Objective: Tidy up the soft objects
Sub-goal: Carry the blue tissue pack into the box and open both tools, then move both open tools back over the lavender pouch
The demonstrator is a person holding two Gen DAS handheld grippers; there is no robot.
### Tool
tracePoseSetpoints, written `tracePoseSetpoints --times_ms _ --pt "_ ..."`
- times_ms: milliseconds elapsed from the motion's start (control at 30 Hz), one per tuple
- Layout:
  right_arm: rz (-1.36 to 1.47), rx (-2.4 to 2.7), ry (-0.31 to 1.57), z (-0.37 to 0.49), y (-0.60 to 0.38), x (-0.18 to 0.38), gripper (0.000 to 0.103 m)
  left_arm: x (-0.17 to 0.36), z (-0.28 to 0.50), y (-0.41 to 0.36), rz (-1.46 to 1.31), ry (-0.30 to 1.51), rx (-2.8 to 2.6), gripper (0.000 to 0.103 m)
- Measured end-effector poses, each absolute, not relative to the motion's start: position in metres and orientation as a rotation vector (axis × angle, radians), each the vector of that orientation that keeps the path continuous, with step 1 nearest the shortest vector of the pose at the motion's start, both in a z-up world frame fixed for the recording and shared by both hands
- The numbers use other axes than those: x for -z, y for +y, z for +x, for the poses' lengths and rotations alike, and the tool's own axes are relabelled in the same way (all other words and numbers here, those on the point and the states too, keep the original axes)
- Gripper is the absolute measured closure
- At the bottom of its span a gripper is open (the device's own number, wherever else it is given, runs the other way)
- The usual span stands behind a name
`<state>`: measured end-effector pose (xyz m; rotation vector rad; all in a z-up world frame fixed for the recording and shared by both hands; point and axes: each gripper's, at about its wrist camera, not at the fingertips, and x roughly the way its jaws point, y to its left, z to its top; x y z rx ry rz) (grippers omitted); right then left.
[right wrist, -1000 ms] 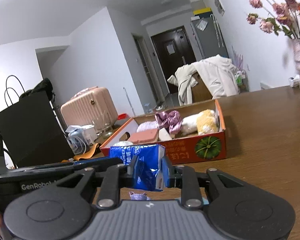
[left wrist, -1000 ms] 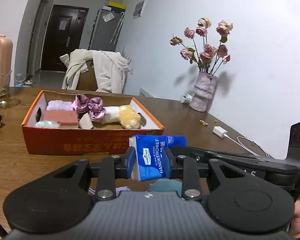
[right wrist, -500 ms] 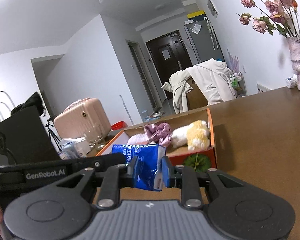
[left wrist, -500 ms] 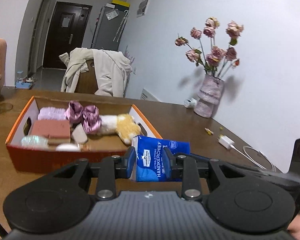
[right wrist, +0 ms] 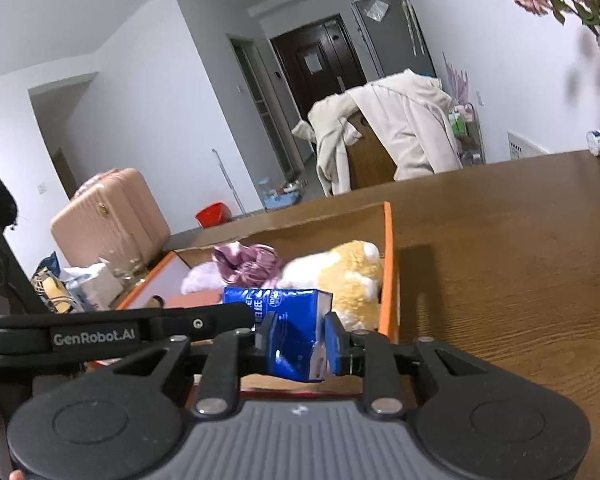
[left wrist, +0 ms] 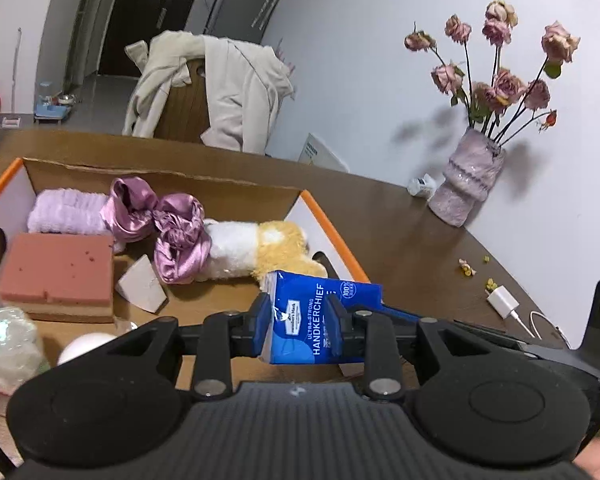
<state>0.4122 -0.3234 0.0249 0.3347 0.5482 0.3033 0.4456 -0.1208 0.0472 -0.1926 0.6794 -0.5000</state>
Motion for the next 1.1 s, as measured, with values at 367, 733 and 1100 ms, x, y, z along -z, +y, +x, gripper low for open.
tracePoseSetpoints --times_ms 367,733,1100 --pt "0.342 -0.259 0.521 0.408 -0.331 -0.021 0.074 -0.037 0.445 -0.126 -0.172 0.726 0.532 0.073" --pt "0.320 -0.302 0.457 0.352 -0.323 -0.048 0.068 -0.094 0.379 -0.095 -0.111 0.552 0.441 0.066" --pt "0.295 -0.319 0.448 0.280 -0.306 -0.054 0.066 -0.104 0.286 -0.059 -0.074 0.466 0.386 0.054"
